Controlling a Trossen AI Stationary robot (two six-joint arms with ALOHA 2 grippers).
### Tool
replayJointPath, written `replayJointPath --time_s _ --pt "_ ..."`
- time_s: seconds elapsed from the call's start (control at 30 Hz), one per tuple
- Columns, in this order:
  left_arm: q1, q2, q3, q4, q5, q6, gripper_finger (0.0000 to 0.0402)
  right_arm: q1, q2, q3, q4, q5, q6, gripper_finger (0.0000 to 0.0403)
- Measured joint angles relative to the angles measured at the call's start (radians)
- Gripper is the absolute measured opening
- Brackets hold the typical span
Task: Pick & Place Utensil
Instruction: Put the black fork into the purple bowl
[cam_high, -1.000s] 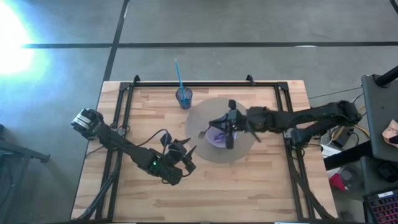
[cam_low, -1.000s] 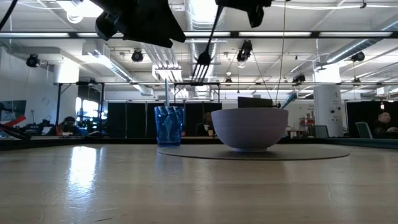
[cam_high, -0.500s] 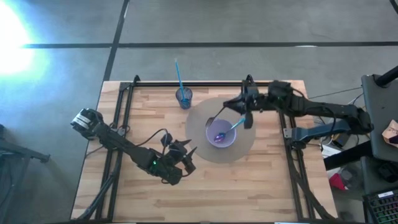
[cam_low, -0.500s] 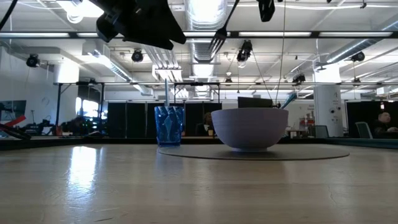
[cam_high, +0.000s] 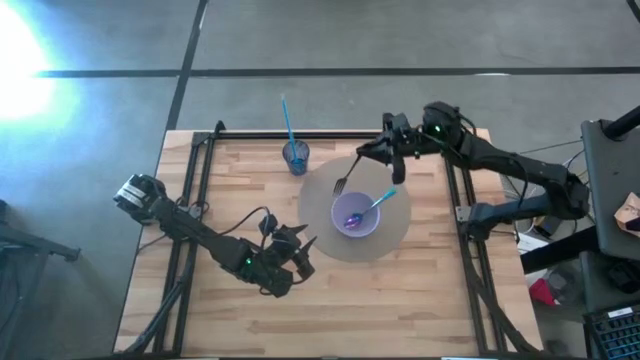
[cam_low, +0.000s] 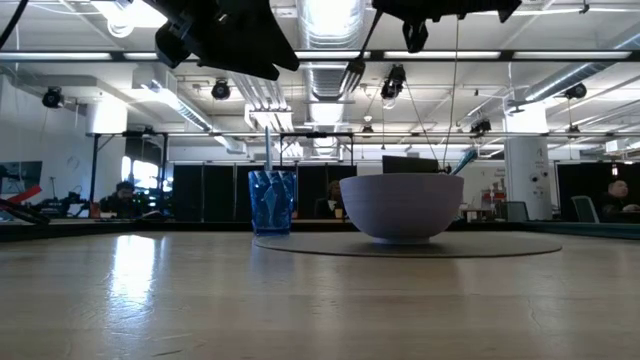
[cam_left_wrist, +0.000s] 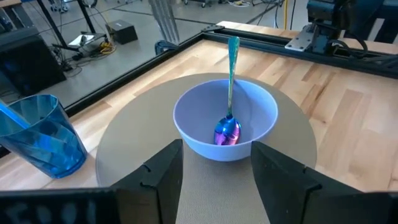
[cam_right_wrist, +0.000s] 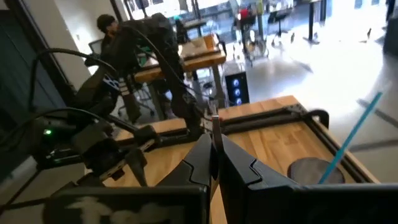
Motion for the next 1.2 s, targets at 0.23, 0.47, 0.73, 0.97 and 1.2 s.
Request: replayJointPath --time_s 0.23,0.47,0.73,0.97,1.2 --pt "0.0 0.0 0.0 0.0 0.0 0.0 0.0181 -0.065 0.151 0.23 -0.297 -0.087 -0.104 0.0011" --pt "0.0 0.0 0.0 -0.001 0.015 0.0 0.0181 -0.132 0.338 0.401 -0.431 -0.361 -0.138 0.0011" --pt "0.0 0.0 0.0 -0.013 0.02 0.0 0.0181 -0.179 0.506 0.446 -0.435 -0.59 -0.137 0.0011" --pt "0.0 0.0 0.0 -0.026 0.021 0.0 0.0181 -0.199 0.599 0.443 -0.438 -0.597 -0.151 0.0011" --pt "0.0 0.001 0.0 -0.045 0.021 -0.002 0.0181 -0.207 0.633 0.442 -0.547 -0.58 -0.295 0.0011"
